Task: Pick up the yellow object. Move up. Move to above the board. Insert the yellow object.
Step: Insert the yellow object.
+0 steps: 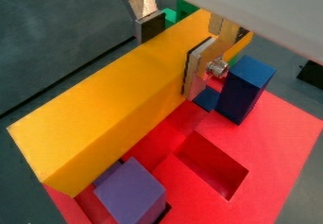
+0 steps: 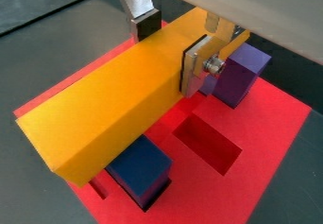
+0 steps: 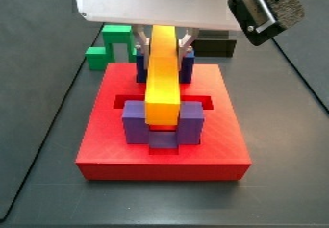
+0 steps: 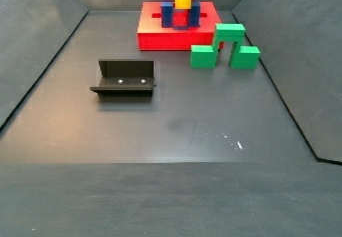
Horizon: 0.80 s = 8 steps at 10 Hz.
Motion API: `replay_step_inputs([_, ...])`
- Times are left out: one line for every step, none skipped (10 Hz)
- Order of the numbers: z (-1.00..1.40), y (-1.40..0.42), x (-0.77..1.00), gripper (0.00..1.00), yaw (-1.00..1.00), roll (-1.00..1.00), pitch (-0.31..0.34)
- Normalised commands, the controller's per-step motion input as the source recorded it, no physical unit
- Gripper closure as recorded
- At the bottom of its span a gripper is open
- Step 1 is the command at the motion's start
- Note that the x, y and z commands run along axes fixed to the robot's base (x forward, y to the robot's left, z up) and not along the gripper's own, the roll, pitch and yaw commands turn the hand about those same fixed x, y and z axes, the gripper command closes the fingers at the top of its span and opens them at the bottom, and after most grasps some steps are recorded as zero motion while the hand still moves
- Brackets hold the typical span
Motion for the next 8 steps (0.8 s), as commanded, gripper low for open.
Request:
replay_step_inputs([0.0, -0.13, 0.22, 1.0, 0.0, 0.24, 0.127])
replay_step_inputs([0.0, -0.1, 0.23, 1.0, 0.0, 0.25, 0.143])
replay_step_inputs([-0.01, -0.07, 0.14, 1.0, 0.0, 0.19, 0.109])
replay_step_inputs([-0.04, -0.07, 0.02, 1.0, 0.0, 0.16, 0.081])
replay_step_inputs([-0.1, -0.07, 0.0, 1.0, 0.0, 0.2, 0.089])
replay_step_inputs([-0.2, -0.1, 0.0, 1.0, 0.0, 0.22, 0.079])
replay_step_inputs([-0.19, -0.06, -0.04, 1.0, 0.0, 0.16, 0.05])
replay_step_inputs([-0.15, -0.05, -0.08, 1.0, 0.0, 0.13, 0.036])
